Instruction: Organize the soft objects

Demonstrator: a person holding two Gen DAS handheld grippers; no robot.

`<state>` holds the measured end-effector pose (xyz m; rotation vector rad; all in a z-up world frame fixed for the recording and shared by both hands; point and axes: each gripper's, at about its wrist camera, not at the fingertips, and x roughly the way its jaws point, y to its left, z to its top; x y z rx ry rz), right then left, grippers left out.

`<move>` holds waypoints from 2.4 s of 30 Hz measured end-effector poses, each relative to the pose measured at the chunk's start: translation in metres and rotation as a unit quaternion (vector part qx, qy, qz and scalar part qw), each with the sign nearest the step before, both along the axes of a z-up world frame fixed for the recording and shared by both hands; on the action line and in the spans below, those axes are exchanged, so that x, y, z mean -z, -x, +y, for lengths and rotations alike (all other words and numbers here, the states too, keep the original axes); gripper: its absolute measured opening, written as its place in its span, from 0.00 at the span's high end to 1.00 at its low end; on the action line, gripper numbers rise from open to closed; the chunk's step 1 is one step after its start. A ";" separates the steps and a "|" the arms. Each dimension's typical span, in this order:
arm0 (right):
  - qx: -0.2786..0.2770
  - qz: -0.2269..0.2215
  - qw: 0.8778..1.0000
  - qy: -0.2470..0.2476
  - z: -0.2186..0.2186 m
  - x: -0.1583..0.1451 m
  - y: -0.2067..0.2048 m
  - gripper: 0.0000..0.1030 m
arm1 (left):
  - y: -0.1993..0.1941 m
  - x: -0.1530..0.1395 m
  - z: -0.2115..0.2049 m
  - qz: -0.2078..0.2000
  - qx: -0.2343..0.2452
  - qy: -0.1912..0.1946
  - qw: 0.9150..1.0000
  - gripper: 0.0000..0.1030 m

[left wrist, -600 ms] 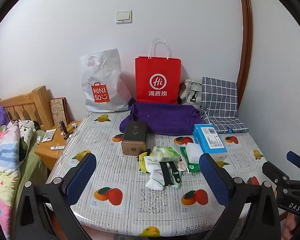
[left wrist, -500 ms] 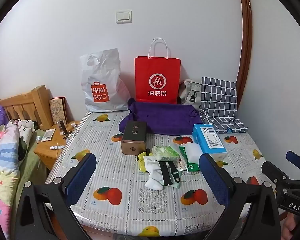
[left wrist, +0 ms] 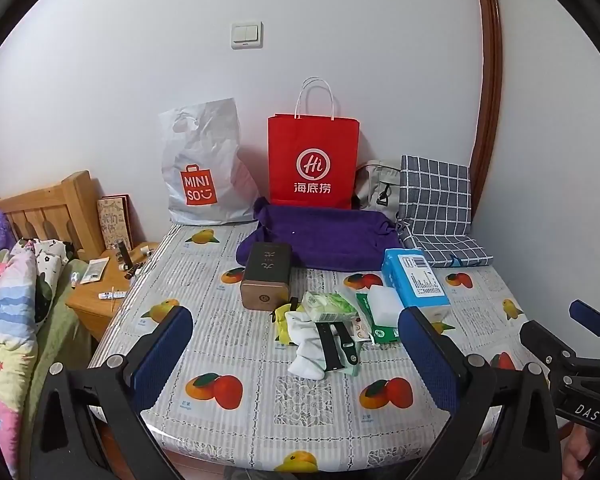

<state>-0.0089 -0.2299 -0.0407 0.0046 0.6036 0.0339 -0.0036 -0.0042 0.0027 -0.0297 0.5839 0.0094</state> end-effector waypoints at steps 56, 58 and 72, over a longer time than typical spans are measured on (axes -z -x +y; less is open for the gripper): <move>-0.007 -0.002 1.000 -0.003 0.002 -0.002 0.001 0.01 | 0.001 0.000 0.000 -0.001 0.001 0.001 1.000 0.00; -0.007 -0.003 1.000 -0.004 0.002 -0.002 0.001 0.01 | 0.002 0.000 0.000 -0.001 0.001 -0.001 1.000 0.00; -0.006 -0.004 1.000 -0.003 0.002 -0.004 0.001 0.01 | 0.001 0.001 0.000 -0.001 0.001 -0.001 1.000 0.00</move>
